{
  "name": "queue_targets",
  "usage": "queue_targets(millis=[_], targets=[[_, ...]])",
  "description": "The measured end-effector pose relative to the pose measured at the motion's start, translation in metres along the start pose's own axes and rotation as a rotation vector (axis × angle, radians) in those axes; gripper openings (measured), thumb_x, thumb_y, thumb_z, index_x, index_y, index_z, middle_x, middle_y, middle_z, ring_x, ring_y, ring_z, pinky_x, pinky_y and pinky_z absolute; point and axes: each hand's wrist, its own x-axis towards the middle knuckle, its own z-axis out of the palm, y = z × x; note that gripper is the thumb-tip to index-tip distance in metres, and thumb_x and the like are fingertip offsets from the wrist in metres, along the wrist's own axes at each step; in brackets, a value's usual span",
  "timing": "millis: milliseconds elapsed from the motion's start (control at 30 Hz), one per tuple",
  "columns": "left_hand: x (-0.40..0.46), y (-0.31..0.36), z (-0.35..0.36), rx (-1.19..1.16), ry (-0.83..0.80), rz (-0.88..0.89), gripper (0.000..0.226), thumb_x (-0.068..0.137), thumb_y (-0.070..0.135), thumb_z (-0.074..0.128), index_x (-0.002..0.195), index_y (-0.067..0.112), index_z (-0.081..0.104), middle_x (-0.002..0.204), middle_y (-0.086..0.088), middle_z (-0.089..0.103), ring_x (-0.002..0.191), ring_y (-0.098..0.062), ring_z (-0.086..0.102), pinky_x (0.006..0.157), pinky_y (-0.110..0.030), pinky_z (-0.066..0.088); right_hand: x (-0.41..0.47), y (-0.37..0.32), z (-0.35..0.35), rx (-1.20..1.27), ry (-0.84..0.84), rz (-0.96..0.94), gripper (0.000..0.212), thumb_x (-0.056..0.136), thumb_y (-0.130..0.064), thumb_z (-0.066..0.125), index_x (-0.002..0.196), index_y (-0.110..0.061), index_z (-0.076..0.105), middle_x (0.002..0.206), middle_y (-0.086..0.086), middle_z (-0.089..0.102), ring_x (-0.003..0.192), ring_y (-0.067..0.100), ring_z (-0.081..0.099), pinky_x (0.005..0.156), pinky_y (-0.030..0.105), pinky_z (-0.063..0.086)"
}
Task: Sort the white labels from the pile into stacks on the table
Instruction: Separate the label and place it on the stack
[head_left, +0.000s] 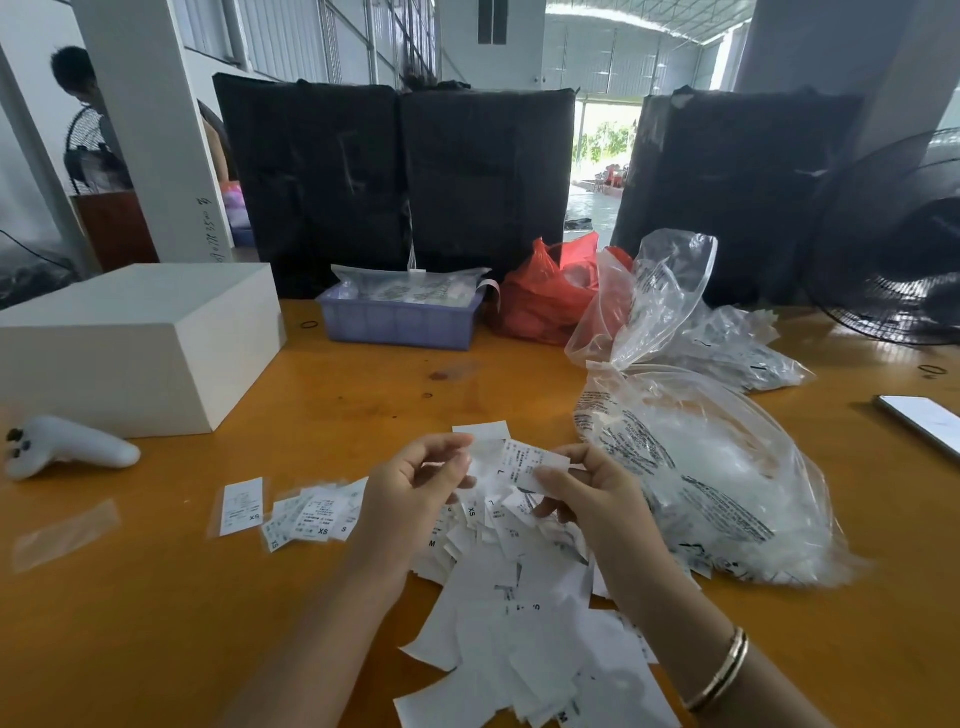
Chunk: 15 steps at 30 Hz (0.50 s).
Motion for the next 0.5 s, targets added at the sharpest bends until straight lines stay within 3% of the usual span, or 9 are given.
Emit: queue_targets(millis=[67,167,333,500], targets=[[-0.0005,-0.0008,0.0007,0.004,0.001,0.0,0.017,0.09,0.016,0.064,0.095,0.031,0.069,0.082,0.012,0.071,0.077,-0.003,0.069,0.063,-0.013,0.052,0.0001,0.0005,0.0,0.013,0.021,0.006,0.007,0.088,-0.01,0.066,0.088,-0.01,0.06,0.08,0.005,0.074,0.067,0.018,0.067,0.075,0.039,0.053],[-0.0003,-0.0015,0.0008,0.006,0.021,-0.002,0.013,0.089,0.015,0.064,0.093,0.027,0.07,0.08,0.011,0.072,0.078,-0.004,0.069,0.063,-0.012,0.052,-0.0009,0.0012,0.0021,0.017,0.009,0.011,0.009,0.088,-0.013,0.066,0.085,-0.01,0.059,0.083,0.005,0.074,0.068,0.016,0.069,0.067,0.031,0.054],[0.0006,-0.0008,0.0004,-0.018,0.048,-0.002,0.012,0.09,0.015,0.063,0.093,0.024,0.069,0.08,0.012,0.072,0.076,-0.004,0.07,0.06,-0.012,0.051,-0.0021,0.0002,0.0019,-0.05,-0.068,0.012,0.006,0.087,-0.011,0.066,0.088,-0.012,0.06,0.071,-0.002,0.073,0.061,0.01,0.066,0.059,0.022,0.047],[-0.0015,-0.0006,0.001,0.019,-0.028,0.004,0.014,0.09,0.016,0.064,0.096,0.027,0.068,0.082,0.015,0.07,0.078,-0.004,0.069,0.063,-0.013,0.053,-0.0032,0.0008,0.0032,-0.116,-0.115,-0.008,0.005,0.086,-0.011,0.067,0.084,-0.013,0.064,0.062,-0.002,0.069,0.049,0.001,0.059,0.046,0.012,0.041]])
